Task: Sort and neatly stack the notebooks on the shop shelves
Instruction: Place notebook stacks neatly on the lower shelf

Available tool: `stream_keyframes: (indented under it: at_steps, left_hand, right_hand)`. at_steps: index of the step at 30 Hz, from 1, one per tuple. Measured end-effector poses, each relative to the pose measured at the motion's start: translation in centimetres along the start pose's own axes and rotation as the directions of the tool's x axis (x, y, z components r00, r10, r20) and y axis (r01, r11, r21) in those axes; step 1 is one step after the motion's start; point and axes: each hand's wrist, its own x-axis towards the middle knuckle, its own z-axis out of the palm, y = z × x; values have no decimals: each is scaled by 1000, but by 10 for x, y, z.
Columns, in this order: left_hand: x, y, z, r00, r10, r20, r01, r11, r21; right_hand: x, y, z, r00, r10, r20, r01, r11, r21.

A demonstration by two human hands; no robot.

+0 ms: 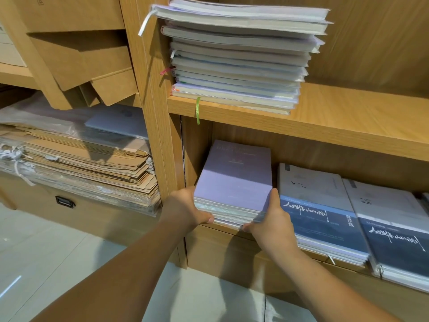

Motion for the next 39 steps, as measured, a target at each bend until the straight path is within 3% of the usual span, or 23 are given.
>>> stream_keyframes:
  at_steps: [14, 22, 32, 39]
  left_hand:
    - [-1, 3, -4, 999, -26, 23, 25, 999, 46]
    - [0, 4, -15, 992, -16, 123, 25, 997, -70]
    - [-3, 13, -13, 994, -42, 98, 51, 995, -83]
    - [1, 16, -13, 992, -44, 122, 48, 998, -29]
  right_hand:
    - [-9, -2, 7, 998, -35, -59, 31, 997, -74]
    - [2, -2, -15, 993, 20, 116, -21, 1000, 8]
    - [3, 2, -12, 998, -9, 66, 4, 997, 81]
    - [-3, 1, -7, 999, -12, 52, 13, 1000, -18]
